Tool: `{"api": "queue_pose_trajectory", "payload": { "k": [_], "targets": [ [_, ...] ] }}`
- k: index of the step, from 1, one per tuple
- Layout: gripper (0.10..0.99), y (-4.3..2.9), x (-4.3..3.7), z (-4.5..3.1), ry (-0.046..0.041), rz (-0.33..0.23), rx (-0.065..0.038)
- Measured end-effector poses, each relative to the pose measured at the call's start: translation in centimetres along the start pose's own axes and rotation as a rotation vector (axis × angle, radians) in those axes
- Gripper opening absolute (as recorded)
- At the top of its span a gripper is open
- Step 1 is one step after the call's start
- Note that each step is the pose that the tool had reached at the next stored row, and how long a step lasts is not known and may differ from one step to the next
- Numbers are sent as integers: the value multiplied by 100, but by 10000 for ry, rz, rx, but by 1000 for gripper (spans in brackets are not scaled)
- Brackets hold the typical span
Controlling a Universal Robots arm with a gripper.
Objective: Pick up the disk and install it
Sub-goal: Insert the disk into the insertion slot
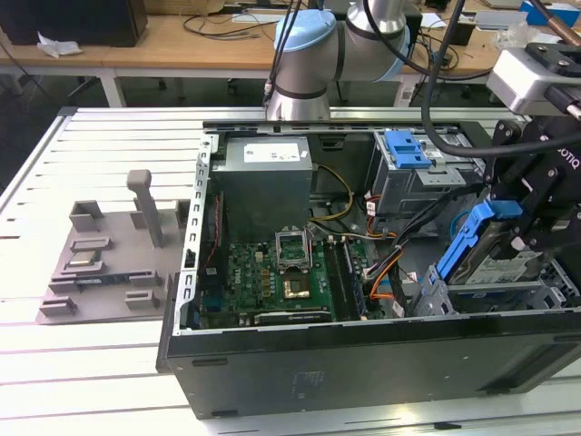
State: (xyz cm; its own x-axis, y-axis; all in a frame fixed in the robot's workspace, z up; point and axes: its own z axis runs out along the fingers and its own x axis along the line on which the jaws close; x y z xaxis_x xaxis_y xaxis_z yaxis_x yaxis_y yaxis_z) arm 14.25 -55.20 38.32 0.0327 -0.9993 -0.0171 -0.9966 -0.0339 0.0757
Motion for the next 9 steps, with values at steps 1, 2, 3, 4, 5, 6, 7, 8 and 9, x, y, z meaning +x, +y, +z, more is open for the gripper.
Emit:
{"api": "queue_pose_trajectory", "payload": {
  "k": [1, 2, 3, 4, 5, 6, 7, 8, 9],
  "targets": [
    [369, 0, 0, 1, 0, 0, 0],
    [369, 0, 0, 1, -1, 0, 0],
    [369, 0, 0, 5, -10, -2, 0],
    [376, 0, 0, 4, -5, -1, 0],
    [376, 0, 0, 4, -5, -1, 0],
    [435, -1, 0, 3, -2, -1, 0],
    [502, -1, 0, 3, -4, -1, 0],
    [502, 0, 0, 3, -3, 0, 0],
    [502, 0, 0, 3, -2, -1, 0]
  ]
}}
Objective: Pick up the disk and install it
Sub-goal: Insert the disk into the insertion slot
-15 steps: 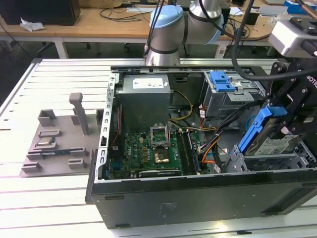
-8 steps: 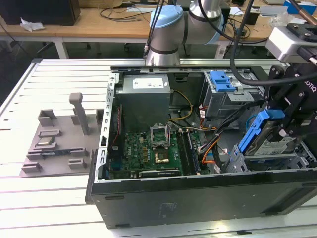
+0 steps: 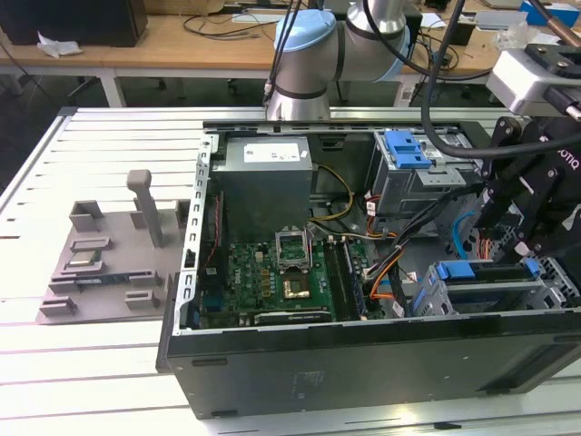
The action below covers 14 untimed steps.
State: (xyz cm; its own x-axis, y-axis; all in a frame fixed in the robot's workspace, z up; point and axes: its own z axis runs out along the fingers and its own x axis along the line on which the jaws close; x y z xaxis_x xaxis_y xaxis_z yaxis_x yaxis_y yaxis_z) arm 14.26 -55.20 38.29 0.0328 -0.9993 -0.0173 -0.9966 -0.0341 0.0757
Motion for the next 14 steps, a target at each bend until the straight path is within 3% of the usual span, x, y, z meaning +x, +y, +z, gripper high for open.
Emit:
{"api": "queue_pose_trajectory", "payload": {
  "k": [2, 3, 5, 6, 12, 14],
  "targets": [
    [490, 0, 0, 0, 0, 1, 0],
    [357, 0, 0, 0, 1, 1, 0],
    [239, 0, 0, 1, 1, 1, 1],
    [118, 0, 0, 1, 1, 0, 1],
    [106, -5, 0, 2, 4, 2, 0],
    [106, -85, -1, 3, 36, 3, -1]
  ]
}}
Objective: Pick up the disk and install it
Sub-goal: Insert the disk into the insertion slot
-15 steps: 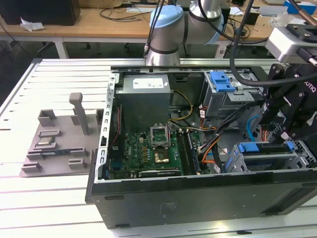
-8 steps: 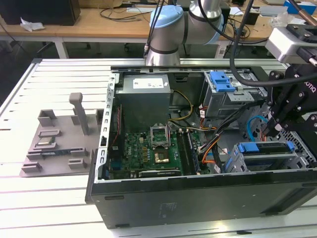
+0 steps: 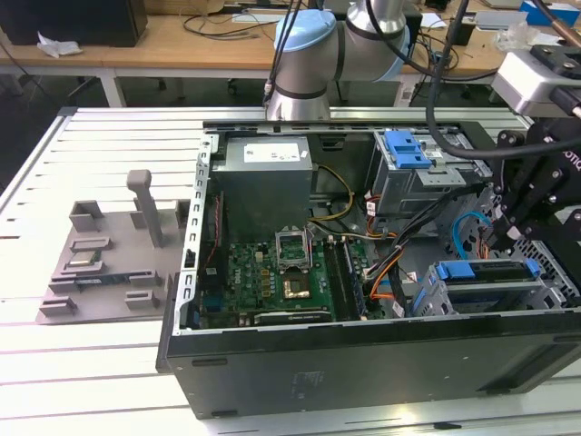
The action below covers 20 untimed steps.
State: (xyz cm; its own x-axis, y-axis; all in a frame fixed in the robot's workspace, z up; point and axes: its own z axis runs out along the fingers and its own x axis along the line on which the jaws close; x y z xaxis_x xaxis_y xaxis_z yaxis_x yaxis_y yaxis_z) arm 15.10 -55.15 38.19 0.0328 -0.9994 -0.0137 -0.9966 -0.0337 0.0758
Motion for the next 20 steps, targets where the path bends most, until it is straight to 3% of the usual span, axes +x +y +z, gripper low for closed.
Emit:
{"api": "queue_pose_trajectory", "payload": {
  "k": [11, 20],
  "targets": [
    [106, -293, -66, 99, 188, 15, -15],
    [106, -387, -154, 113, 202, 17, -16]
  ]
}}
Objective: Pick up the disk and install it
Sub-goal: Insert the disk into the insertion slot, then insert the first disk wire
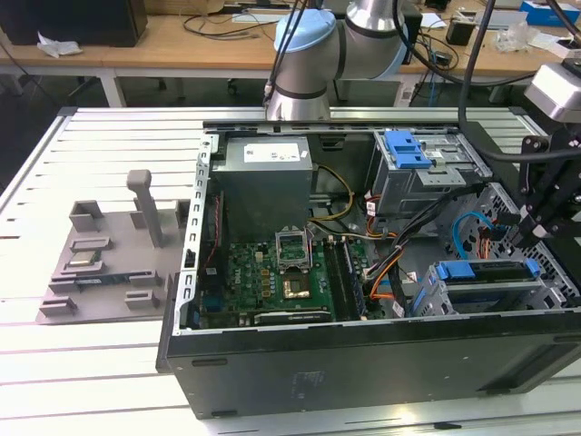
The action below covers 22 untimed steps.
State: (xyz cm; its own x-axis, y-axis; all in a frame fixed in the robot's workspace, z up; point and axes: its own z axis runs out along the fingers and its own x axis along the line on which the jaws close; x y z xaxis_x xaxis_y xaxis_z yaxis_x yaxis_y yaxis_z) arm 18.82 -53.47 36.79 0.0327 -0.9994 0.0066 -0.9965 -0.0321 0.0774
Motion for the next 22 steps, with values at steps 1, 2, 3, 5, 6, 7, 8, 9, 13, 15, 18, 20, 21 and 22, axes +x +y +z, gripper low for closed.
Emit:
{"api": "queue_pose_trajectory", "payload": {
  "k": [1, 2, 3, 5, 6, 7, 8, 9, 13, 15, 18, 20, 21, 22],
  "targets": [
    [106, 0, 0, 0, 1, 1, 0],
    [106, -1, -1, -1, 1, -1, 0],
    [106, -1, -2, -1, 1, -1, 0],
    [106, -1, -2, -1, 1, -1, 0],
    [106, -1, -2, -1, 1, 0, 0],
    [106, -1, -2, 0, 1, -1, 0],
    [106, -1, -2, -1, 1, -1, 0],
    [106, -1, -2, -1, 1, -1, 0],
    [114, -1, -3, -1, 1, -1, 0],
    [235, -1, -3, -1, 1, -1, 0],
    [361, -28, -47, 2, 0, -1, 0],
    [361, -64, -174, 4, 3, 0, -1],
    [361, -78, -274, 3, 21, 0, -2],
    [361, -87, -325, 3, 37, 2, -2]
  ]
}}
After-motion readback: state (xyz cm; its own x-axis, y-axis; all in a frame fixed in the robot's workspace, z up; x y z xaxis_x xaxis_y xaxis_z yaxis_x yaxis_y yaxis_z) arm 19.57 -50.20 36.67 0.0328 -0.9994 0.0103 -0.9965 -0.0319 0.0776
